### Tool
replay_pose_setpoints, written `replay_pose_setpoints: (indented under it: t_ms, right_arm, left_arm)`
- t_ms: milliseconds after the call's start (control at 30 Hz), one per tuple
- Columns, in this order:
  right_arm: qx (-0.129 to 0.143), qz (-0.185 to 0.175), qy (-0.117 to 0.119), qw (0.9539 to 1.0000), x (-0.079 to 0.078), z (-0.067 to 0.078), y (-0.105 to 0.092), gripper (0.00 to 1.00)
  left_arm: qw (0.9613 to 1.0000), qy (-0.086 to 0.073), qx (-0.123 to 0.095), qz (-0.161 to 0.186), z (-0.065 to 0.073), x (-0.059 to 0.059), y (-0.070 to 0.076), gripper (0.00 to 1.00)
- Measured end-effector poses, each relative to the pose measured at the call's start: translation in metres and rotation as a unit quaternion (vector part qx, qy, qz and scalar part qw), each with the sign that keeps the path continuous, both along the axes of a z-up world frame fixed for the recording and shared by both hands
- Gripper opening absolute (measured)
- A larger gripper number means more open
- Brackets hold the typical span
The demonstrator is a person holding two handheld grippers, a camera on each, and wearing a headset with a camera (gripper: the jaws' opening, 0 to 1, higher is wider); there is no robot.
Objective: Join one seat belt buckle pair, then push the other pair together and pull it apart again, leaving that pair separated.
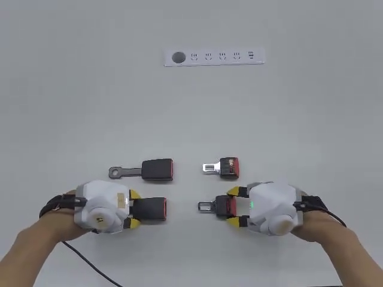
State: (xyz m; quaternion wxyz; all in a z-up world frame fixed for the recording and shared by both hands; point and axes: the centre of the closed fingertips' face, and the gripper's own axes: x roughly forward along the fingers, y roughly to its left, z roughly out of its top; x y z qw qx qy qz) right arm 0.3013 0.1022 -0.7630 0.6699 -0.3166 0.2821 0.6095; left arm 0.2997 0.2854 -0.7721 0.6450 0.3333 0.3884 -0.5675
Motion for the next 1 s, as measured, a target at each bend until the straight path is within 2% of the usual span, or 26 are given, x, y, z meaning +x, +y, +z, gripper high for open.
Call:
replay_pose_setpoints:
  t_ms: [1000]
  right_arm:
    - [0.017, 0.004, 0.004, 0.9998, 0.003, 0.001, 0.048, 0.29]
  left_arm:
    - [0.9998, 0.009, 0.019, 0.001, -0.003, 0.0, -0.002, 0.31]
